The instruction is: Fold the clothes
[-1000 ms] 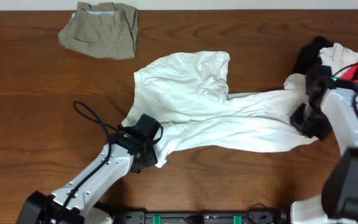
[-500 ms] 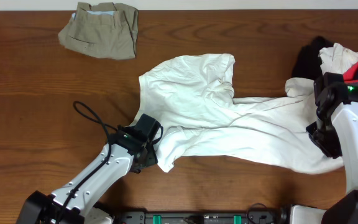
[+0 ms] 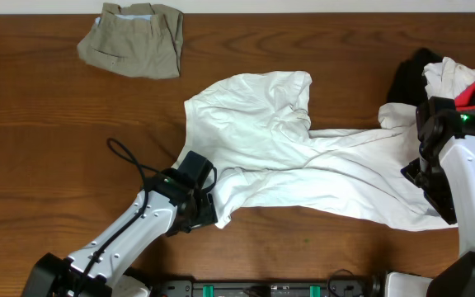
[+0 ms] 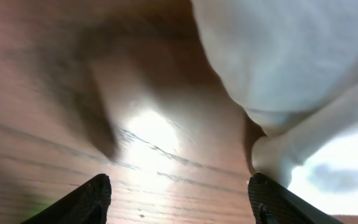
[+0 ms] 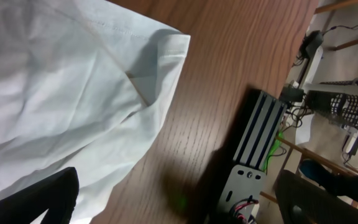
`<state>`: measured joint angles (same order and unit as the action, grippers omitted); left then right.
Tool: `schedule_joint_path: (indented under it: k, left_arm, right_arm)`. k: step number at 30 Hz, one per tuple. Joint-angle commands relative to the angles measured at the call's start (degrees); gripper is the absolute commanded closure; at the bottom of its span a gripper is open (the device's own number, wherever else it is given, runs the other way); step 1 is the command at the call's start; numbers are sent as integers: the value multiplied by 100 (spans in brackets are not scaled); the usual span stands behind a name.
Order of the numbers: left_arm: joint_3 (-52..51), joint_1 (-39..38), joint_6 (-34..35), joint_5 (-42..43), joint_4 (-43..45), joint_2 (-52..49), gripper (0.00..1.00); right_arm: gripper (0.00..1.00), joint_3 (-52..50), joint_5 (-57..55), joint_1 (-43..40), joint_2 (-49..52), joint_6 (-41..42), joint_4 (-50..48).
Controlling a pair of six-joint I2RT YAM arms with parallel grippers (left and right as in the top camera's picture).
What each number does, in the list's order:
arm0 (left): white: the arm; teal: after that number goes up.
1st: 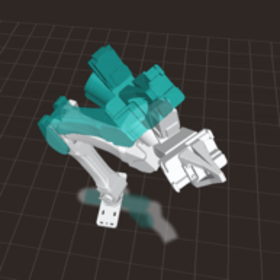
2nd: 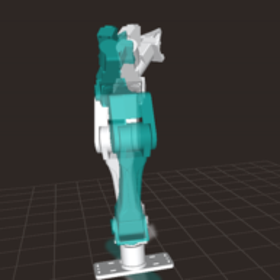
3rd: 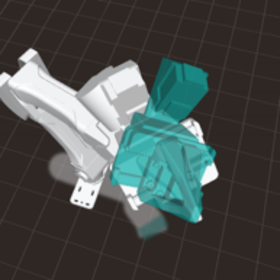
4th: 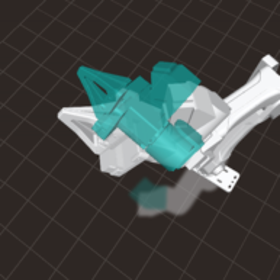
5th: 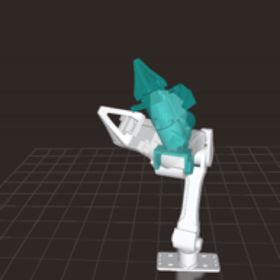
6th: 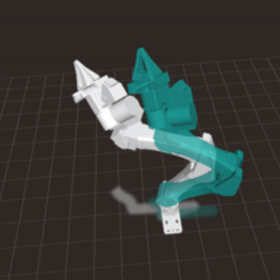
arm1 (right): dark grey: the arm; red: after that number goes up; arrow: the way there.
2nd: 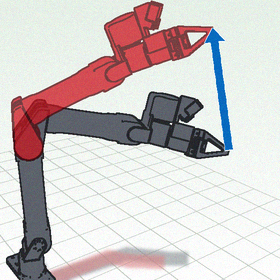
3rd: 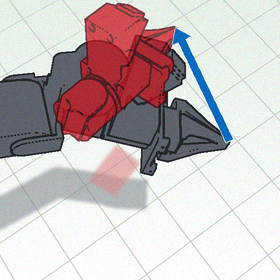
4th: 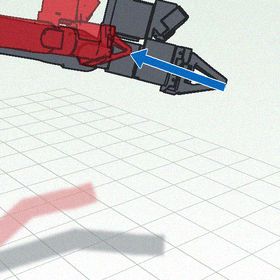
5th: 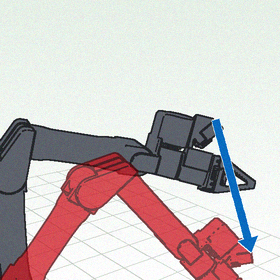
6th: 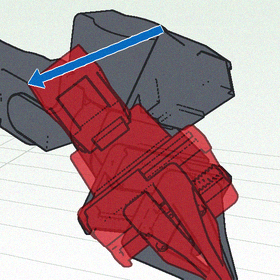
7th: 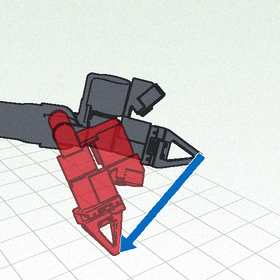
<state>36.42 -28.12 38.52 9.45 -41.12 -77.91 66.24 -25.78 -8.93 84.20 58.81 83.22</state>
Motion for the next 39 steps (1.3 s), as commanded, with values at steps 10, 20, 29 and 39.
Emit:
schedule_joint_path:
  k: [10, 20, 29, 39]
  left_arm:
    - [-15, 33, -306, 957, 476, 22, 27]
    - [-13, 2, -420, 1091, 522, 706, 28]
    - [-85, -35, -334, 1084, 527, 791, 23]
    - [-98, -35, -225, 1095, 885, -92, 23]
  right_arm:
    - [1, -42, -186, -44, -68, -87, -260]
    - [1, -411, -184, -44, -68, -229, -848]
    - [1, -1200, -76, -44, -68, -227, -1469]
    - [1, -1207, -79, -44, -68, -227, -1403]
